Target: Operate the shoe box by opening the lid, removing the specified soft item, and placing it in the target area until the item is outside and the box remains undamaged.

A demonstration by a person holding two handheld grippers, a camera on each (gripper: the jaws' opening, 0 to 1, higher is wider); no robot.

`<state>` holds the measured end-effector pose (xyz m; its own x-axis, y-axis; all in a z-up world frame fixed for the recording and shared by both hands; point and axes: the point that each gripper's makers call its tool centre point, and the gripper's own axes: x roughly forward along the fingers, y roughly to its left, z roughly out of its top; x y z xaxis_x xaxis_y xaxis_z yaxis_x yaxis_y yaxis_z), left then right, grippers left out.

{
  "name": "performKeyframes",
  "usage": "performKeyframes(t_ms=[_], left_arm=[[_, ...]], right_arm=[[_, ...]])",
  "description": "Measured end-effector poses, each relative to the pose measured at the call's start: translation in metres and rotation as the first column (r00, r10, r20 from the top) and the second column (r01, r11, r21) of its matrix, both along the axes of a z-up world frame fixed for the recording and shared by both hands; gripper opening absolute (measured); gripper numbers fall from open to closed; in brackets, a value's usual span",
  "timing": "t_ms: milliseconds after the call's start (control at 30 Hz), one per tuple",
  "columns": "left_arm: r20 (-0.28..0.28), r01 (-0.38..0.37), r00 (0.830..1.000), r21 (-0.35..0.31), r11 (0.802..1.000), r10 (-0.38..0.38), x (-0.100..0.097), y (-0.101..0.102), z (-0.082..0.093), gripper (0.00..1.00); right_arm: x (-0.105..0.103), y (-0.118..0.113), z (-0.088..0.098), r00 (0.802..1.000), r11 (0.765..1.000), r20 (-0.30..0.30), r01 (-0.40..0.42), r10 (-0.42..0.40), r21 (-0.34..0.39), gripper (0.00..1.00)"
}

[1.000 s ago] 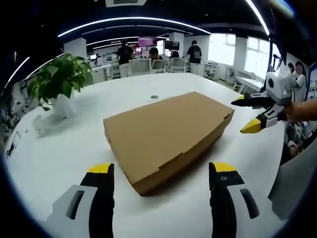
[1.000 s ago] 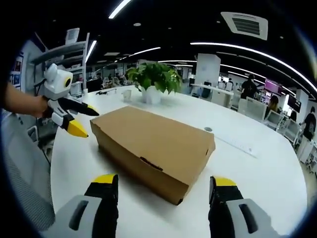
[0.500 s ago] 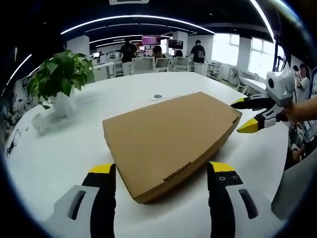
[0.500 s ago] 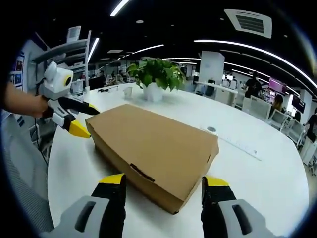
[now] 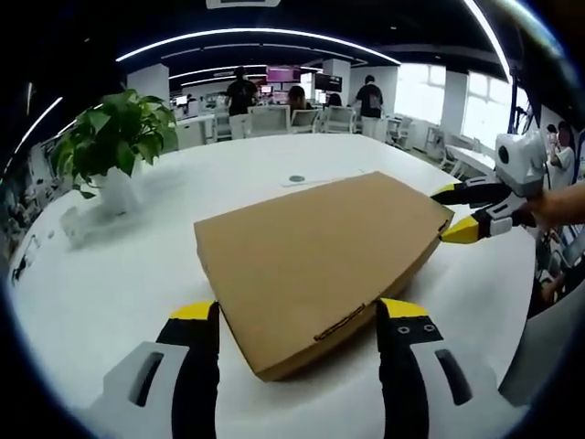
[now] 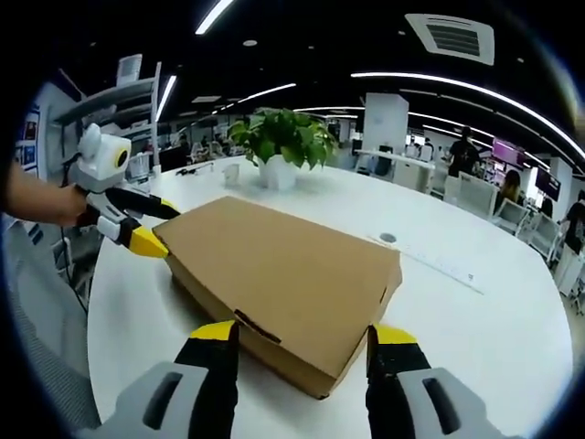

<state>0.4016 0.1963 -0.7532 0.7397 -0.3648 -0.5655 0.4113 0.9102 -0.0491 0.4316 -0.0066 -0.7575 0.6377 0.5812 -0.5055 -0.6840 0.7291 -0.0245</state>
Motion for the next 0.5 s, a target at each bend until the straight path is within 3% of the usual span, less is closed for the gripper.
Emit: performKeyframes(t_ms=[500], left_arm=[[-0.02,0.022,1.0,-0.003,1.0,-0.022,-0.0006,0.0018,-0.0017,0.7]], right_arm=[[-0.004,-0.0007,-0.0017,1.0,0.998,-0.026,-0.016,0.014,-0.059,0.5]])
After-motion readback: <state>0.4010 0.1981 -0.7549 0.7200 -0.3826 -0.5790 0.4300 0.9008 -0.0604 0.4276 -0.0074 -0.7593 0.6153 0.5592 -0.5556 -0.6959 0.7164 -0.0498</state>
